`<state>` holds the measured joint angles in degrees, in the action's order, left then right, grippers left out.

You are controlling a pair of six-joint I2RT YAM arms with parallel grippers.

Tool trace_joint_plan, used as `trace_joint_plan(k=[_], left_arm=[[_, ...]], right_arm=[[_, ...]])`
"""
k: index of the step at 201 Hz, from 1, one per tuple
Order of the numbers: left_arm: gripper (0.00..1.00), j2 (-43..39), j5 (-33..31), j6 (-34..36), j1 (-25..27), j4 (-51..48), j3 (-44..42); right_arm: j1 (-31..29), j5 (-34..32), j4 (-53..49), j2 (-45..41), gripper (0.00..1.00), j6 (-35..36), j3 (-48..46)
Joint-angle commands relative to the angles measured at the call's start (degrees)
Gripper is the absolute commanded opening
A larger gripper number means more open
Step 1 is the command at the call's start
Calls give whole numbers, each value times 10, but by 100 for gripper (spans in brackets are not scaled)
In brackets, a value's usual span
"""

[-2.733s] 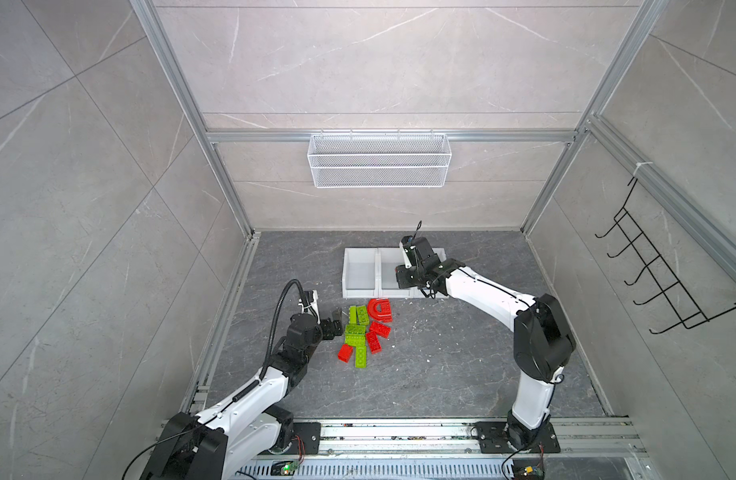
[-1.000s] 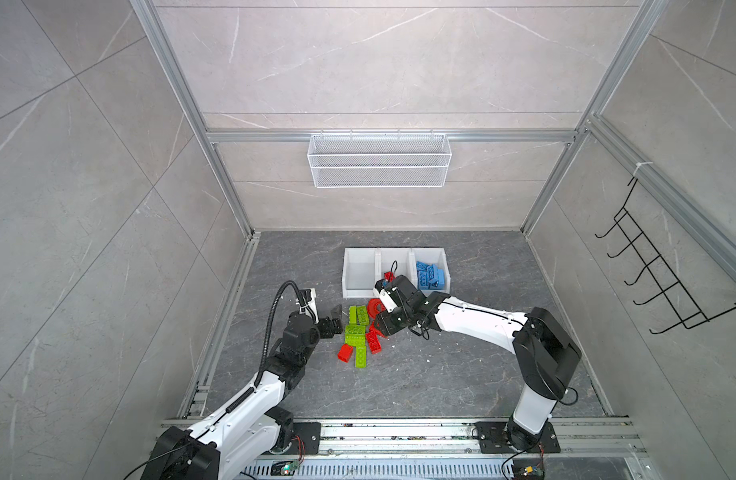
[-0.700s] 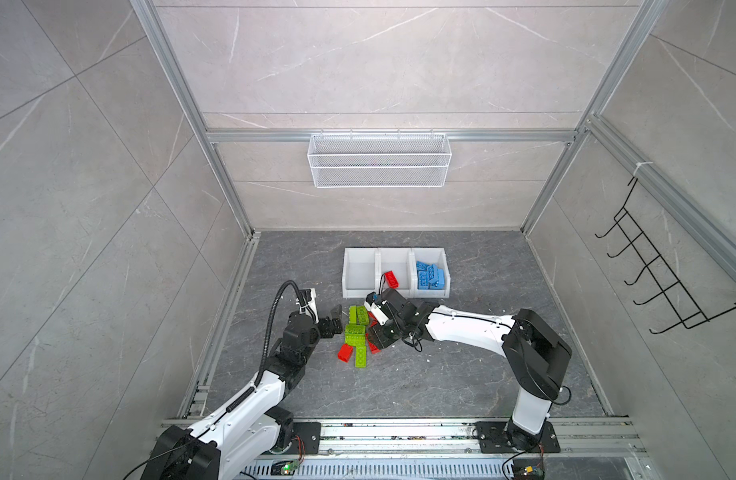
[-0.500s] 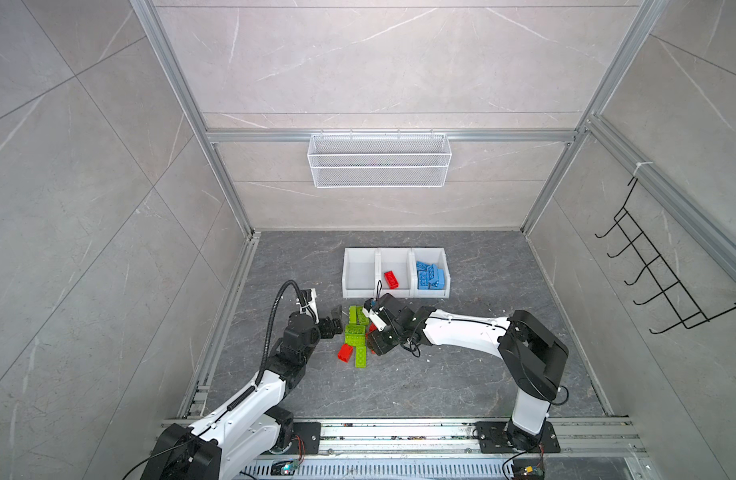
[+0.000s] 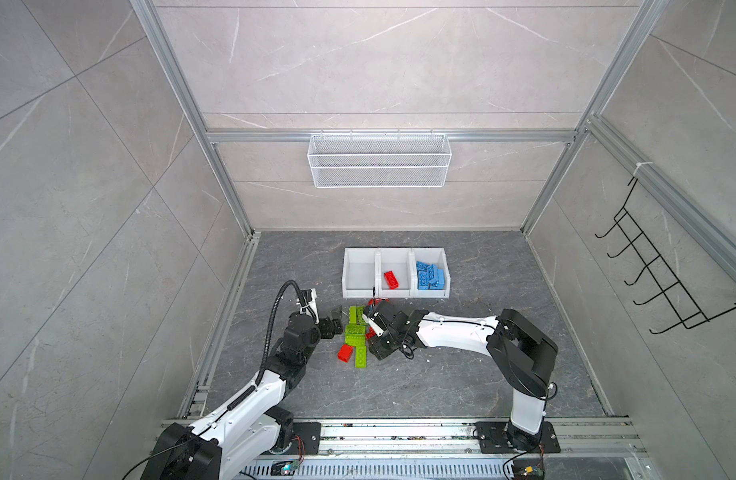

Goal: Sort the legos into containers by color
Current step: 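Lower the right gripper to the pile and grasp another red brick, then lift the red brick over the middle compartment and release it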

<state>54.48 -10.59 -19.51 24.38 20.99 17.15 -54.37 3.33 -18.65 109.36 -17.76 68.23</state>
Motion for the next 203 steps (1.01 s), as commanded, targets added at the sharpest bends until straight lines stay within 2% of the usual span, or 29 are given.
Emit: trace_joint_plan(k=[1,53,113,148,173,203], left_arm=[[99,0,-9,5,-1,23,7],[99,1,-7,5,-1,23,7],[99,4,-8,4,-1,23,8],[99,1,-8,4,-1,22,8],[99,-2,-7,5,0,21,8],[99,-3,-7,6,-1,20,8]], right_arm=[[-3,-20,-19,13,49,-11,12],[-4,-32,-22,-2,41,-16,6],[-4,-44,3,-53,32,-13,-23],[0,-76,20,-108,27,-1,-48],[28,-65,25,-142,27,13,-47],[97,-48,66,-158,28,11,-41]])
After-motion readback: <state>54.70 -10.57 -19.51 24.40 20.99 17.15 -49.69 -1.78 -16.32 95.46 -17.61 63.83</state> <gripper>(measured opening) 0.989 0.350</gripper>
